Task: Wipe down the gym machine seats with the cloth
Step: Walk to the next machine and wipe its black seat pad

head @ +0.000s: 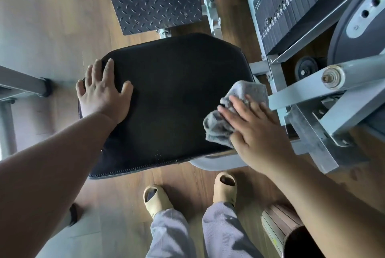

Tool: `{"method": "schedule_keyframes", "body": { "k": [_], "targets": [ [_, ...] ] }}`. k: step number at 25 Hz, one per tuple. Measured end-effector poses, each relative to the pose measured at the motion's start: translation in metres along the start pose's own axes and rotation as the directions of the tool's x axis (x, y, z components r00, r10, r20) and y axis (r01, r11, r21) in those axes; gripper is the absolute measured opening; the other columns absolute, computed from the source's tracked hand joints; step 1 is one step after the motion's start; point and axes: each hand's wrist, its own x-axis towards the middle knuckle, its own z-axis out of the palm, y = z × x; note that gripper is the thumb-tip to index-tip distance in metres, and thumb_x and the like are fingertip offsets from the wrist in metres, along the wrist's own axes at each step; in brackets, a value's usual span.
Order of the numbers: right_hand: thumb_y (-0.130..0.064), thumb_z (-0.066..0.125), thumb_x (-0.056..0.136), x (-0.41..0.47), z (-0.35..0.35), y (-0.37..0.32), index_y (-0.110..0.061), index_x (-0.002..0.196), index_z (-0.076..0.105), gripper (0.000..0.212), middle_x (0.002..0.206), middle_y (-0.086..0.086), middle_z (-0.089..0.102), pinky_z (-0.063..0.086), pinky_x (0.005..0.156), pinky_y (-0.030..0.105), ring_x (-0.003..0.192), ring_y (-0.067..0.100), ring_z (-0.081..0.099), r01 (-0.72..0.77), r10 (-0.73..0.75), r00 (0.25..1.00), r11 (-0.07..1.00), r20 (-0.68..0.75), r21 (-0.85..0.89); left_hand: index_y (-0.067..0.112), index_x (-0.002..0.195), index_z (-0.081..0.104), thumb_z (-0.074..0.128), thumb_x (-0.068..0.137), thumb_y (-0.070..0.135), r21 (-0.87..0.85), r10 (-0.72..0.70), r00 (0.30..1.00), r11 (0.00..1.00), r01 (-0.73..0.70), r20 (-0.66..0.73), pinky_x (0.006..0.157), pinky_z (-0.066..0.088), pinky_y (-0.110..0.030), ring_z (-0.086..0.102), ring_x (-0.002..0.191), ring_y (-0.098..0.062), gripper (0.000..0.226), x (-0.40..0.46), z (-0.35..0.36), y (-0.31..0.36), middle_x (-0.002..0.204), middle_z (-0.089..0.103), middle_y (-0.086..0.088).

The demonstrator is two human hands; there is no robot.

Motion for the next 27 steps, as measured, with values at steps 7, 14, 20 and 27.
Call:
{"method": "schedule_keyframes", "body": {
  "k": [7,14,20,27],
  "targets": [
    [-0.039,0.029,0.088,0.026,0.021,-0.114,-0.035,0.149,0.039,0.062,0.162,0.000,0.029,0.013,0.121,0.050,0.149,0.032,0.021,0.218,-0.222,0.975,0.971,0.028,0.099,0.027,0.151,0.028,0.034,0.086,0.056,-0.009,0.006,1.000,1.000,-0.006,-0.011,0.118,0.015,-0.049,0.016,0.149,-0.020,0.071,0.000,0.000,-0.001,0.161,0.023,-0.001],
    [-0.034,0.015,0.090,-0.005,0.014,-0.014,-0.038,0.152,0.034,0.064,0.163,-0.007,0.025,0.012,0.122,0.045,0.148,0.029,0.024,-0.164,0.167,0.985,0.984,-0.051,0.063,0.028,0.142,0.047,0.046,0.085,0.049,-0.183,0.056,0.998,0.981,-0.056,-0.007,0.117,0.020,-0.043,0.031,0.143,-0.022,0.061,0.002,-0.008,-0.008,0.152,0.041,-0.002],
    [-0.038,0.012,0.090,0.006,0.013,-0.022,-0.047,0.153,0.021,0.064,0.165,-0.014,0.010,0.004,0.123,0.039,0.151,0.022,0.012,-0.244,0.247,0.969,0.962,-0.011,0.123,0.033,0.136,0.059,0.055,0.090,0.044,-0.273,0.256,0.966,0.933,-0.236,0.037,0.113,0.034,-0.037,0.045,0.135,-0.020,0.047,-0.099,-0.039,-0.036,0.146,0.052,0.005],
    [-0.039,0.021,0.085,0.000,0.026,-0.019,-0.047,0.154,0.018,0.069,0.162,-0.017,0.021,0.008,0.123,0.034,0.149,0.014,0.020,-0.179,0.214,0.959,0.966,-0.185,0.187,0.040,0.151,0.036,0.024,0.087,0.064,-0.022,0.279,0.957,0.959,-0.282,-0.079,0.122,0.014,-0.034,0.018,0.150,-0.008,0.069,-0.155,-0.012,-0.044,0.162,0.025,0.015]
  ]
}}
